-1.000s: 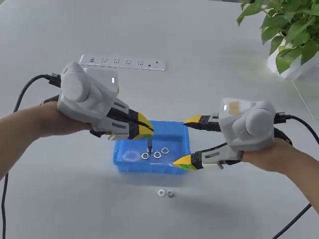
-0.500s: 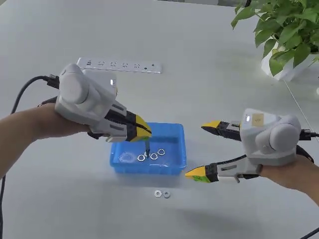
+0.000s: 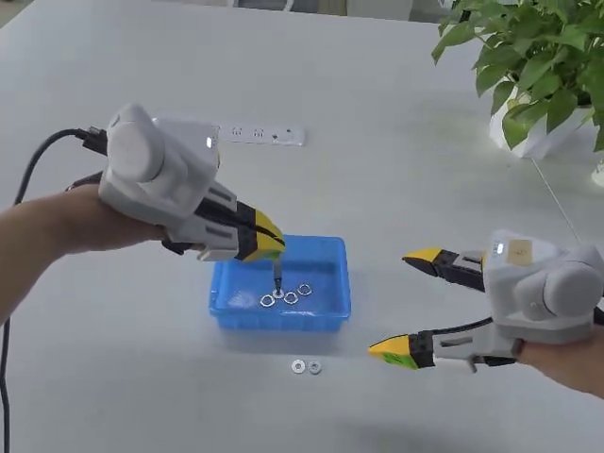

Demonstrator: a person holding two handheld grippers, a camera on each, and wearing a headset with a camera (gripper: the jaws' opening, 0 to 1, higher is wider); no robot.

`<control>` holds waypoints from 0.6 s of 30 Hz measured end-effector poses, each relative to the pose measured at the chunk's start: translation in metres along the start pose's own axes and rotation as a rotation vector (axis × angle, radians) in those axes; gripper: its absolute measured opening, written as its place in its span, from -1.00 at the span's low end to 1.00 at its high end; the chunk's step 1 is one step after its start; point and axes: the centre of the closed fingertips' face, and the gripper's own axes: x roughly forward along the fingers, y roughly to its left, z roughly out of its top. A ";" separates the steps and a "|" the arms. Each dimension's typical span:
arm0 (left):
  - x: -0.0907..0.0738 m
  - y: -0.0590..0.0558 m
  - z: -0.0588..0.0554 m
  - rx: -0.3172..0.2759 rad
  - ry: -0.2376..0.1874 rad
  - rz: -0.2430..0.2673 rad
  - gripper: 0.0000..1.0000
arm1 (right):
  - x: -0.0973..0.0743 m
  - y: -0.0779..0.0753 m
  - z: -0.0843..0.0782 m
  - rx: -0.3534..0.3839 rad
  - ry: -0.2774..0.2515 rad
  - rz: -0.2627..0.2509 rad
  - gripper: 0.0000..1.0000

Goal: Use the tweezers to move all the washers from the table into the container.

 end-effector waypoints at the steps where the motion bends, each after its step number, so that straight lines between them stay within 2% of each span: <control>1: 0.000 0.000 0.000 -0.002 0.000 0.000 -0.92 | -0.001 0.001 0.000 0.003 -0.002 0.000 0.56; 18: -0.020 -0.018 0.015 -0.008 0.005 0.008 -0.93 | -0.012 0.008 0.004 0.002 -0.015 -0.021 0.62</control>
